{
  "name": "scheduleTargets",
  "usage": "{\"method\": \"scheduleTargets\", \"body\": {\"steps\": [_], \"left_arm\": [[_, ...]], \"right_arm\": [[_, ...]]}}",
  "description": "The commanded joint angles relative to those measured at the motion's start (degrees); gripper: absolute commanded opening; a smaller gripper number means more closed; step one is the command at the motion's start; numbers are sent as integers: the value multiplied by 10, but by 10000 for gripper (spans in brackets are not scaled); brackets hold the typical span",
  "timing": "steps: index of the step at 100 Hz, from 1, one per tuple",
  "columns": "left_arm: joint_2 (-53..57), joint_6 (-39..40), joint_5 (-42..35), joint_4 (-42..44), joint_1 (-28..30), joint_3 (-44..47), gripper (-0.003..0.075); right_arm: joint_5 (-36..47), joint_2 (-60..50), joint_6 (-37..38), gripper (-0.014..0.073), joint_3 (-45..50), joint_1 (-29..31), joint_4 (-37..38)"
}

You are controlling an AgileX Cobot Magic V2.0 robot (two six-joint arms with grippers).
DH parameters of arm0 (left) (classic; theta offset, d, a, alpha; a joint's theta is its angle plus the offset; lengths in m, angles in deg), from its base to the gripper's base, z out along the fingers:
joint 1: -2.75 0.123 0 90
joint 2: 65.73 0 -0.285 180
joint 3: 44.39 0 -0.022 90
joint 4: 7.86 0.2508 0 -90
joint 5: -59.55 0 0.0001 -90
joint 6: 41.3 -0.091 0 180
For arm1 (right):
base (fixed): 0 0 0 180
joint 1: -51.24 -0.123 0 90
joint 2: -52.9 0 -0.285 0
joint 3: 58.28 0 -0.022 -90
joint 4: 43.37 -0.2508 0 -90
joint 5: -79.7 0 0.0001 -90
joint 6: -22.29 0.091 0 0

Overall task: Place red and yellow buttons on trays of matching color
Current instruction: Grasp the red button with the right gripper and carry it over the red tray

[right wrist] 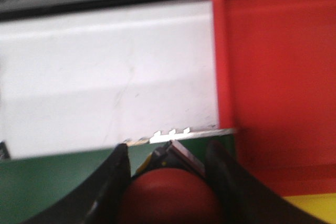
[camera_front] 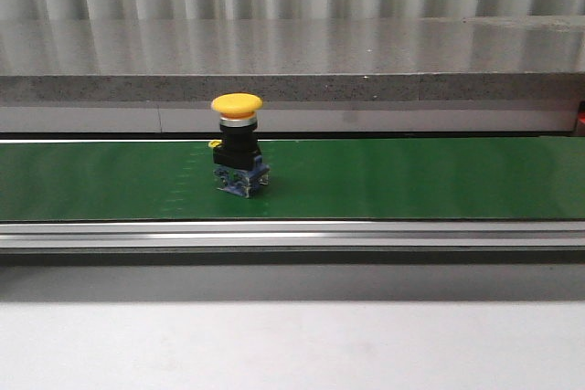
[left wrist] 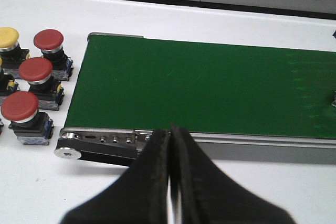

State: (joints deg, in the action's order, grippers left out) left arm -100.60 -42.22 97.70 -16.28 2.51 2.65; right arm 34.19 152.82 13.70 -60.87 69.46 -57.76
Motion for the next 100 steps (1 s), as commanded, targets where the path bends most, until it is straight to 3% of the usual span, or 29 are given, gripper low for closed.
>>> {"method": "scheduleTargets", "body": {"steps": [1, 25, 56, 100], "left_arm": [[-2, -1, -42, -8, -3, -15, -20], [-2, -1, -42, -8, -3, -15, -20], [-2, -1, -42, -8, -3, -15, -20], [-2, -1, -42, -8, -3, -15, -20]], "right_arm": [[25, 11, 8, 163, -48, 40, -2], [45, 103, 28, 163, -90, 91, -2], [76, 184, 29, 164, -90, 94, -2], [100, 216, 29, 188, -90, 95, -2]]}}
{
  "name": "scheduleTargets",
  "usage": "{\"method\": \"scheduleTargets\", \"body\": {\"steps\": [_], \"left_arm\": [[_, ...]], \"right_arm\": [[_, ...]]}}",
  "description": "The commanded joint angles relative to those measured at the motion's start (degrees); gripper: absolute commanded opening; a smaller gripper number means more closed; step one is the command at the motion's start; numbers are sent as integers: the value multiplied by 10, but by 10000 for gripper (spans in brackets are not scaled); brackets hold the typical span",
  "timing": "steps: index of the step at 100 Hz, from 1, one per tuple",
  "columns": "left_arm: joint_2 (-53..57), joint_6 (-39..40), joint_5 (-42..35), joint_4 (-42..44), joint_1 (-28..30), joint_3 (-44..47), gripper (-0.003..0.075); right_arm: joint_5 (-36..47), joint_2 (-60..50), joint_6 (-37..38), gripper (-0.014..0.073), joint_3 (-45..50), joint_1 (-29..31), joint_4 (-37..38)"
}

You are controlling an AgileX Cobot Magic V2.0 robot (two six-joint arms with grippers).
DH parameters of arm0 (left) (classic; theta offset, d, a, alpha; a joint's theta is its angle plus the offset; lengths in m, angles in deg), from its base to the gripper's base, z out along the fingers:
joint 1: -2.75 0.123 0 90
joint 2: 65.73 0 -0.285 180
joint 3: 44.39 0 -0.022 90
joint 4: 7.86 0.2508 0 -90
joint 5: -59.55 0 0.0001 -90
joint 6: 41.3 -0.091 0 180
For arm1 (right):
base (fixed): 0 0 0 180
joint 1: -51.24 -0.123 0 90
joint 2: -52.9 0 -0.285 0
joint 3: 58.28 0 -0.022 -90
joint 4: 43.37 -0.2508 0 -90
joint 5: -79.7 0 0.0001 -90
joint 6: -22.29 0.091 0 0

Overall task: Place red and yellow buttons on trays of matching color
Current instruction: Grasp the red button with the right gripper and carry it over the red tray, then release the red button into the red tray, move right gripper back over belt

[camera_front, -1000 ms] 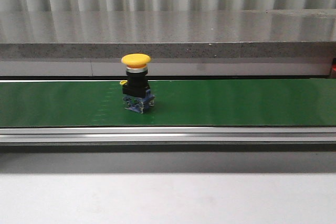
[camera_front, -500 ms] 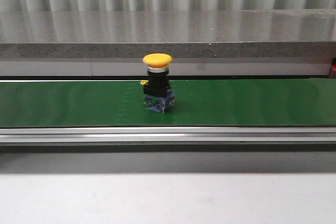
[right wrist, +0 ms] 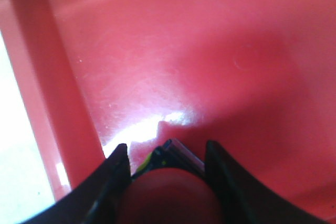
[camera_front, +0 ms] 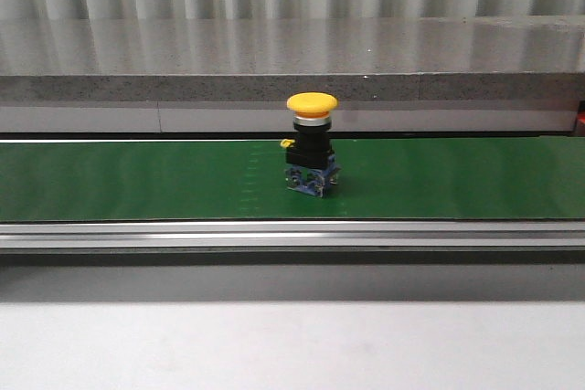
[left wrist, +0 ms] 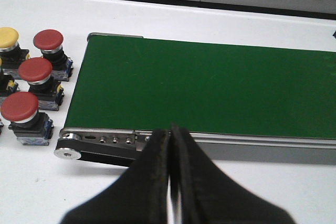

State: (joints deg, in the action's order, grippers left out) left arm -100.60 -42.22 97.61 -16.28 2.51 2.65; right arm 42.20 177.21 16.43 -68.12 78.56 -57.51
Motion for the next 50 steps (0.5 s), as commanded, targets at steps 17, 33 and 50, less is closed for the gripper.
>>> {"method": "scheduleTargets", "body": {"steps": [17, 33, 50], "left_arm": [[-2, -1, -42, -8, -3, -15, -20], [-2, -1, -42, -8, -3, -15, -20], [-2, -1, -42, -8, -3, -15, -20]], "right_arm": [[19, -30, 1, 425, -17, 6, -5], [14, -44, 1, 612, -17, 7, -4], [9, -81, 1, 613, -17, 7, -4]]}}
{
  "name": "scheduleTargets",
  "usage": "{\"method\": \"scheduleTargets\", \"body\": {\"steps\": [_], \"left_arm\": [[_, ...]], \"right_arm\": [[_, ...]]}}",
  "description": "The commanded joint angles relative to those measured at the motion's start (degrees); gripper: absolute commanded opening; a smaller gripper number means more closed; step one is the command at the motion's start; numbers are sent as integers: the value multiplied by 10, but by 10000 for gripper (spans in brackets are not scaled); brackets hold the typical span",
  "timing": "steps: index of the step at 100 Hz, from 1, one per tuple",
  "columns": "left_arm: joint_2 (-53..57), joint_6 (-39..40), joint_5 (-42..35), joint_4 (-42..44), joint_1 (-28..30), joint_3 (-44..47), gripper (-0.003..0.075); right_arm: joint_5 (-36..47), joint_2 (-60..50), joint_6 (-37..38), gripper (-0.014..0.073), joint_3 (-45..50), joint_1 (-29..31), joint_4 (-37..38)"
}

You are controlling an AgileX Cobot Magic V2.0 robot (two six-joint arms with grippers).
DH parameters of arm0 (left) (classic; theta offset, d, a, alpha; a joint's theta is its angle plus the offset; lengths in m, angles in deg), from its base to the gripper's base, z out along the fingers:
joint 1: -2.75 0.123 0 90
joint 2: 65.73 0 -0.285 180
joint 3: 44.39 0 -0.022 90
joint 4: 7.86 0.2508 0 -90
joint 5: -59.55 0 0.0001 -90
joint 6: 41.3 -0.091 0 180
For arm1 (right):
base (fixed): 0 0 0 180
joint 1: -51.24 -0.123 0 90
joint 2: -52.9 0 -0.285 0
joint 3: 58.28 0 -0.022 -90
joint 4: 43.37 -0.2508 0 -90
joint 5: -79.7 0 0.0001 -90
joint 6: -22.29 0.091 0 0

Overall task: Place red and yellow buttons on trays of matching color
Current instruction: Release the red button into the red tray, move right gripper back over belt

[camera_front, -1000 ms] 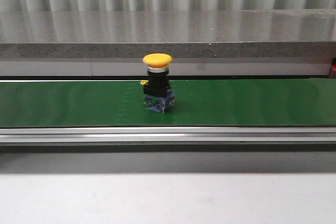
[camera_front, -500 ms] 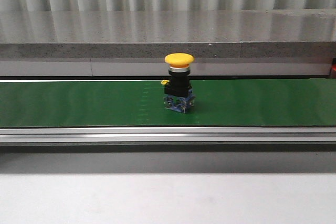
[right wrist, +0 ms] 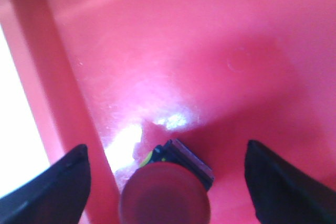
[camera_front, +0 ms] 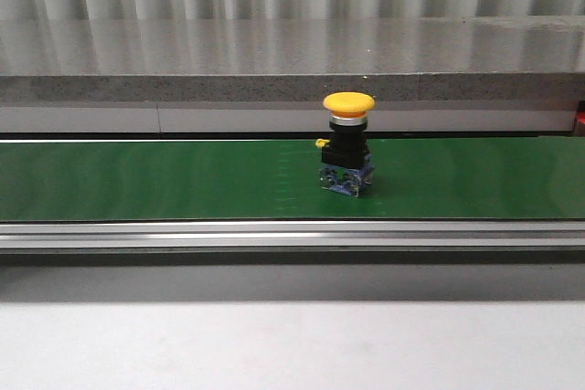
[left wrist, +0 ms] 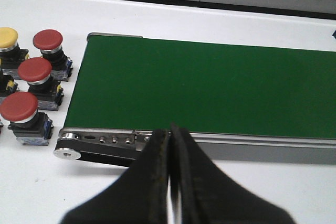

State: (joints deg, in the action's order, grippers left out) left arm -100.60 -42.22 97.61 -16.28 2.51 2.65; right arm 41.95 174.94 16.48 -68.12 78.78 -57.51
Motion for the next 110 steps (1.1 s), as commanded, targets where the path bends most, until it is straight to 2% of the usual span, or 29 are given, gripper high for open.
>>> {"method": "scheduleTargets", "body": {"steps": [1, 26, 42, 61, 85, 110], "left_arm": [[-2, -1, -42, -8, -3, -15, -20], [-2, -1, -42, -8, -3, -15, -20], [-2, -1, -42, -8, -3, -15, -20], [-2, -1, -42, -8, -3, -15, -20], [-2, -1, -42, -8, -3, -15, -20], [-2, -1, -42, -8, -3, -15, -20]], "right_arm": [[11, -61, 1, 613, -17, 5, -4], [-23, -153, 1, 613, -6, -7, -4], [-30, -228, -4, 613, 47, -29, -4], [-39, -322, -25, 613, 140, -83, -4], [-101, -415, -50, 613, 242, -144, -4], [-128, -458, -88, 613, 284, -217, -4]]}}
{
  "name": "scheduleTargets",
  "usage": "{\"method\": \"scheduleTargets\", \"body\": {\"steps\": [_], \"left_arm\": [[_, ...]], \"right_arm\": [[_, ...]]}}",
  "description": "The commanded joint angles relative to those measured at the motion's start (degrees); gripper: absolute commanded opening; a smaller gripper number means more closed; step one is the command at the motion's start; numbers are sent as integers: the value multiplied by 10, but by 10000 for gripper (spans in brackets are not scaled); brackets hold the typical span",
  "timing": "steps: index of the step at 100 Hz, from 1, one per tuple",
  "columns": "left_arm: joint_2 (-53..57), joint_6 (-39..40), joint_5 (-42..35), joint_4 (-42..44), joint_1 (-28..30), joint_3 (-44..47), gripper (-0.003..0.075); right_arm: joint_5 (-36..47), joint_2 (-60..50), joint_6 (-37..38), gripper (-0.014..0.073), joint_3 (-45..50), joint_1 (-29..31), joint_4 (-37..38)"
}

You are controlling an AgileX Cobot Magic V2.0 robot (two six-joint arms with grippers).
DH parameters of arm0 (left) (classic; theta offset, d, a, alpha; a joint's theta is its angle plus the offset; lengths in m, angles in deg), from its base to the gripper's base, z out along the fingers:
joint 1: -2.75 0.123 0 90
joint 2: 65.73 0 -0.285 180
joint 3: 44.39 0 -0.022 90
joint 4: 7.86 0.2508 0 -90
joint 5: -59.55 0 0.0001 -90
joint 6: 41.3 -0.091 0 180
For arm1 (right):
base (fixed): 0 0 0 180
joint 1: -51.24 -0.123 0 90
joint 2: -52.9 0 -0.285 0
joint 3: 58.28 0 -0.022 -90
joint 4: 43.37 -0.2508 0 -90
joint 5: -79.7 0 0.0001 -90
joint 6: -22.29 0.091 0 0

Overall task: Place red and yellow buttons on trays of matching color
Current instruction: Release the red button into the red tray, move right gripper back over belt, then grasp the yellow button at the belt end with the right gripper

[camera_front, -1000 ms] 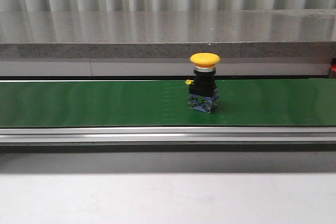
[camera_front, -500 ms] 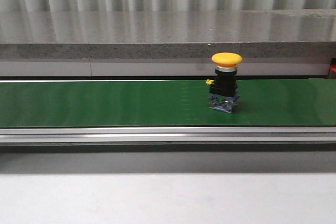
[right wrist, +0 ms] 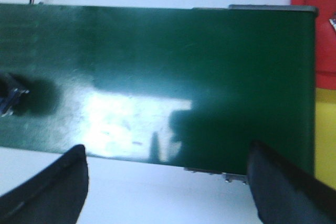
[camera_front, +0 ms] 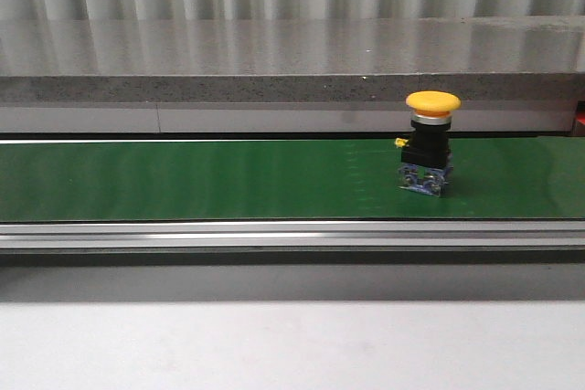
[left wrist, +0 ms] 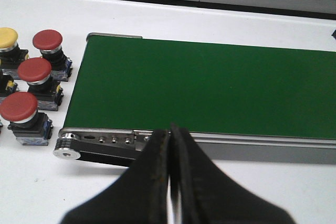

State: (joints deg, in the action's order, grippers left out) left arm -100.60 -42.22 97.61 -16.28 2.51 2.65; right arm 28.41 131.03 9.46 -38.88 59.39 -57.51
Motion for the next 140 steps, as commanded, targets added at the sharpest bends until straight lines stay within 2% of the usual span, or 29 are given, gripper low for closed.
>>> {"method": "scheduleTargets", "body": {"steps": [1, 21, 40, 73, 106, 116, 133, 140], "left_arm": [[-2, -1, -42, -8, -3, -15, -20], [-2, -1, -42, -8, -3, -15, -20], [-2, -1, -42, -8, -3, -15, -20], [-2, -1, -42, -8, -3, -15, -20], [-2, -1, -42, -8, -3, -15, -20], [-2, -1, -42, -8, -3, -15, -20], [-2, -1, -42, -8, -3, -15, -20], [-2, -1, -42, -8, -3, -15, -20]], "right_arm": [[6, -19, -18, 613, -9, -26, -4], [2, -10, -49, 613, -9, -99, -4], [3, 13, -67, 613, -9, -141, -4], [66, 74, -67, 613, -10, -186, -5], [167, 127, -67, 608, -10, -187, -4], [176, 143, -67, 525, -10, -187, -4], [173, 153, -67, 237, -10, -187, -4], [173, 151, -66, 162, -14, -184, -4]]}}
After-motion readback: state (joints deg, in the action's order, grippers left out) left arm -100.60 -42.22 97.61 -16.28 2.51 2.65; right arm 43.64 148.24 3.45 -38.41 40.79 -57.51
